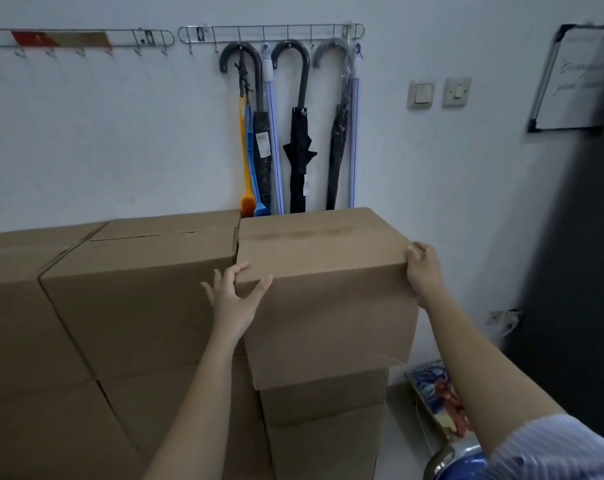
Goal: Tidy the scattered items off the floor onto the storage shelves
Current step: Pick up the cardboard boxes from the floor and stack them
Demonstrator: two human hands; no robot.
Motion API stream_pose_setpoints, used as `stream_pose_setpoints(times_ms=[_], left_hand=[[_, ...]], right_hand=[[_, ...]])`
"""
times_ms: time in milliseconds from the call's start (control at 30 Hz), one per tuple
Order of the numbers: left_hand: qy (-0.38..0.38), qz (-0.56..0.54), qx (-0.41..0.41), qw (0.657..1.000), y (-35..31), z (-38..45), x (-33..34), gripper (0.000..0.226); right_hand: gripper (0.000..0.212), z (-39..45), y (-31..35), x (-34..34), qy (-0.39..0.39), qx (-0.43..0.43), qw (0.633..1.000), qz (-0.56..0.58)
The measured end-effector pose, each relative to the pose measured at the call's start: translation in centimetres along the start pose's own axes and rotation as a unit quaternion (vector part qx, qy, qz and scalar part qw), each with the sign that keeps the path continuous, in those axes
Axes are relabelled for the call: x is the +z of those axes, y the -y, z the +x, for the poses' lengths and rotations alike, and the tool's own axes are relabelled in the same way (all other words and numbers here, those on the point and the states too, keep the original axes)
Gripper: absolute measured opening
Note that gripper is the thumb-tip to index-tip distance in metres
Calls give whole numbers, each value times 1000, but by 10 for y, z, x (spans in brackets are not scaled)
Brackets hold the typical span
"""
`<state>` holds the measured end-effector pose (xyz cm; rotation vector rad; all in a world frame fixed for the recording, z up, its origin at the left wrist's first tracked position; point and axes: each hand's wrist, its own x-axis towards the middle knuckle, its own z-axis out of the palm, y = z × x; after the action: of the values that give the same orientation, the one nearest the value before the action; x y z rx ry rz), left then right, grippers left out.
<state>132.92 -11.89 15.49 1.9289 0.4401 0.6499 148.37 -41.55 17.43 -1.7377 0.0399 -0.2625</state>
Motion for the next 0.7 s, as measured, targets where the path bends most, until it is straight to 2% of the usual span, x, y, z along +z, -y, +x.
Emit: stream_pose_setpoints(times_ms=[167,400,533,700], left_hand=[[-9,71,-17,997,-4,18,1,56],[22,108,-34,993,-9,38,-1,50],[70,42,-63,995,-10,43,-1,50],[50,-65,-87,993,-14,41,3,61]], right_hand=[[46,18,5,13,38,13,999,-29],[72,34,2,12,95,35,994,-47],[76,40,0,9,114,36,991,-52],[89,32,1,0,143,35,985,-94]])
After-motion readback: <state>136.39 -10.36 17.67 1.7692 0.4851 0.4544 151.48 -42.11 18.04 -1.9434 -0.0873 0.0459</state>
